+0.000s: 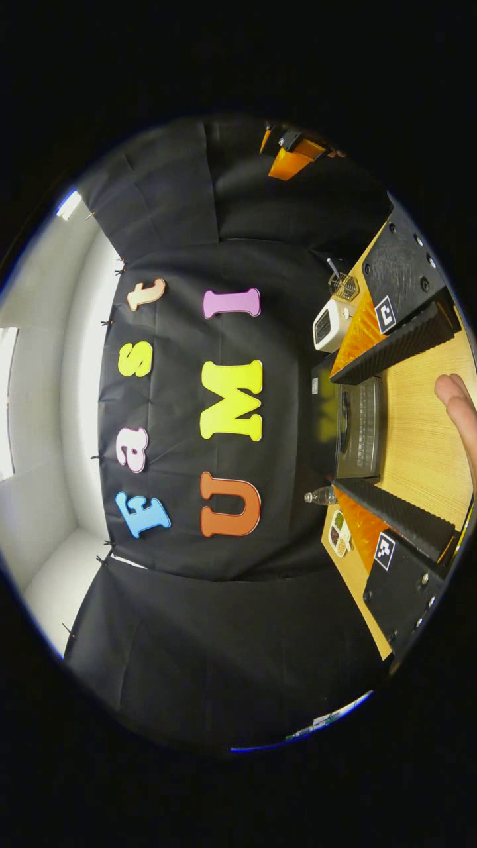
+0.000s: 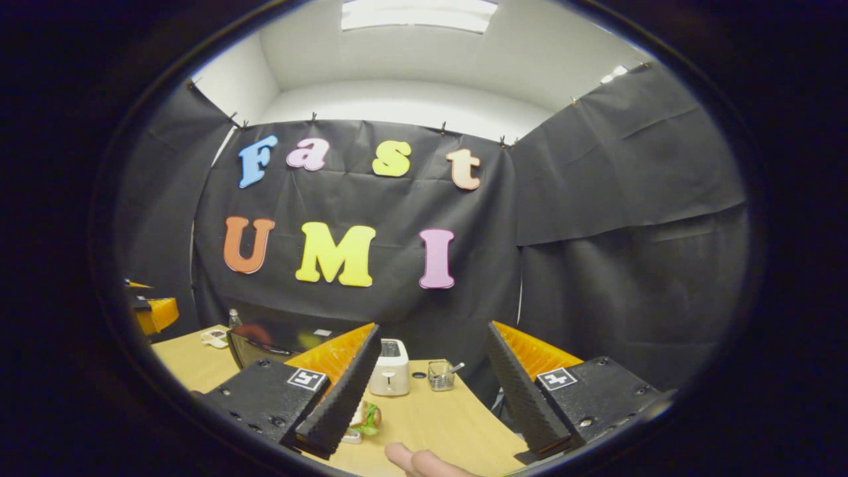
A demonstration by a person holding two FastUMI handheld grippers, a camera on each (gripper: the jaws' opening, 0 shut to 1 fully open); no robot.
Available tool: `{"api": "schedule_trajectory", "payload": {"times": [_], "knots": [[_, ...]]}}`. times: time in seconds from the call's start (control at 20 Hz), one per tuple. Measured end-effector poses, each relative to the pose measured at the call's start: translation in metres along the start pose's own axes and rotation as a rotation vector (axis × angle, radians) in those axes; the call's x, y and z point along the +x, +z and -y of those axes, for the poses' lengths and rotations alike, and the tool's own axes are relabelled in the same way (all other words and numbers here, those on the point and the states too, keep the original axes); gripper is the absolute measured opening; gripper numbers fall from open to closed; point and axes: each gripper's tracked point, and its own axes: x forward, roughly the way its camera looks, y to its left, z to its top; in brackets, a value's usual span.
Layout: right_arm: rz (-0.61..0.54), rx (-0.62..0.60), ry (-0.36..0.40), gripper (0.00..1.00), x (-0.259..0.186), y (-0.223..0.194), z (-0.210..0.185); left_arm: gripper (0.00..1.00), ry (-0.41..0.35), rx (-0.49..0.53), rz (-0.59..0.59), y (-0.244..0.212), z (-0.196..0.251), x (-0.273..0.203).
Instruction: Open the electric oven with the left hand, put the food in, and close the electric oven.
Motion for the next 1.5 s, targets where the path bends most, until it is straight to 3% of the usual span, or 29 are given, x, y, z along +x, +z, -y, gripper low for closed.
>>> {"api": "schedule_trajectory", "payload": {"times": [0.2, 0.25, 0.3, 0.35, 0.4, 0.6, 0.65, 0.7, 0.75, 0.9, 1.05, 1.4, 1.45, 1.5], "knots": [[-0.025, 0.001, 0.006, 1.0, 0.011, -0.012, 0.0, 0.93, -0.053, -0.02, -0.032, -0.009, 0.01, 0.028], [-0.026, 0.006, -0.001, 0.93, 0.015, -0.013, 0.004, 0.93, -0.071, -0.029, -0.045, -0.012, 0.015, 0.036], [-0.025, 0.011, -0.008, 1.0, 0.018, -0.014, 0.008, 0.93, -0.08, -0.033, -0.056, -0.015, 0.017, 0.046], [-0.026, 0.015, -0.011, 0.93, 0.021, -0.015, 0.01, 0.93, -0.083, -0.029, -0.063, -0.016, 0.016, 0.057], [-0.029, 0.019, -0.012, 1.0, 0.023, -0.017, 0.011, 0.93, -0.082, -0.024, -0.067, -0.017, 0.017, 0.07], [-0.039, 0.034, -0.016, 1.0, 0.034, -0.025, 0.022, 0.93, -0.098, -0.044, -0.14, -0.044, 0.025, 0.123], [-0.039, 0.038, -0.017, 1.0, 0.036, -0.027, 0.027, 0.93, -0.092, -0.041, -0.173, -0.053, 0.023, 0.135], [-0.041, 0.039, -0.018, 0.93, 0.037, -0.028, 0.03, 0.93, -0.084, -0.035, -0.201, -0.06, 0.02, 0.148], [-0.041, 0.04, -0.021, 1.0, 0.038, -0.031, 0.033, 0.93, -0.077, -0.026, -0.221, -0.068, 0.018, 0.16], [-0.042, 0.06, -0.026, 1.0, 0.039, -0.035, 0.042, 0.93, -0.078, -0.011, -0.277, -0.094, 0.015, 0.195], [-0.05, 0.068, -0.022, 1.0, 0.041, -0.039, 0.047, 0.93, -0.03, 0.003, -0.348, -0.119, 0.004, 0.221], [-0.049, 0.116, 0.006, 1.0, 0.037, -0.045, 0.05, 0.93, -0.05, -0.053, -0.473, -0.154, 0.013, 0.253], [-0.047, 0.117, 0.006, 0.93, 0.035, -0.046, 0.051, 0.93, -0.045, -0.046, -0.466, -0.155, 0.011, 0.256], [-0.045, 0.114, 0.006, 1.0, 0.034, -0.046, 0.052, 0.94, -0.047, -0.044, -0.466, -0.153, 0.012, 0.255]]}}
